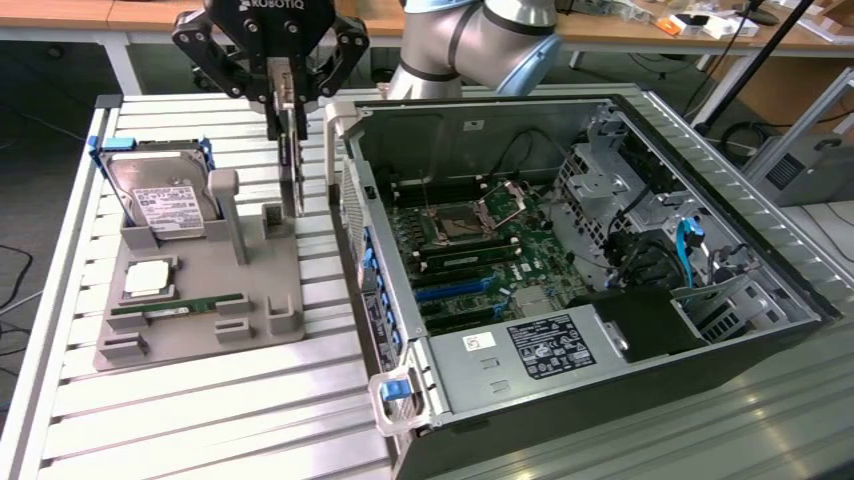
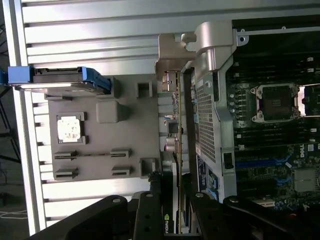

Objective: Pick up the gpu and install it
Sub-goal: 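Pick up the gpu and move the gpu toward the slot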

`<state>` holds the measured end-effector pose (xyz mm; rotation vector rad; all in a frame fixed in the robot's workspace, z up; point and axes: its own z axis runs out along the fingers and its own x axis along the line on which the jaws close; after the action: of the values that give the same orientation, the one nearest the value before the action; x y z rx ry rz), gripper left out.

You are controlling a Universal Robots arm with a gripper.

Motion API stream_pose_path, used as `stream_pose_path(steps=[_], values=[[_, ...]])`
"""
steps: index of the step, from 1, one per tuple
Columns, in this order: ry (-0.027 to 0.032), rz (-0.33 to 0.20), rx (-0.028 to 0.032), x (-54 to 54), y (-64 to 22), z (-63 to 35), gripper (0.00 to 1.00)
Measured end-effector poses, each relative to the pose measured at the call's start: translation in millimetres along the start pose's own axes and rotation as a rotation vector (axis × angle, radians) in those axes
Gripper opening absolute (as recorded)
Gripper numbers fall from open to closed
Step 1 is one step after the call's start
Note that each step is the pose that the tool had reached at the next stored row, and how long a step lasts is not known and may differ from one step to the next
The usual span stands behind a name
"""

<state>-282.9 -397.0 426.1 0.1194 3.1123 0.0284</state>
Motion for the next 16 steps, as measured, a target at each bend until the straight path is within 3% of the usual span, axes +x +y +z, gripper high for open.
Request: stream_pose_path(steps=[16], values=[[0.0000,0.000,0.0000,-19.2,0.2,0.5,0.27]])
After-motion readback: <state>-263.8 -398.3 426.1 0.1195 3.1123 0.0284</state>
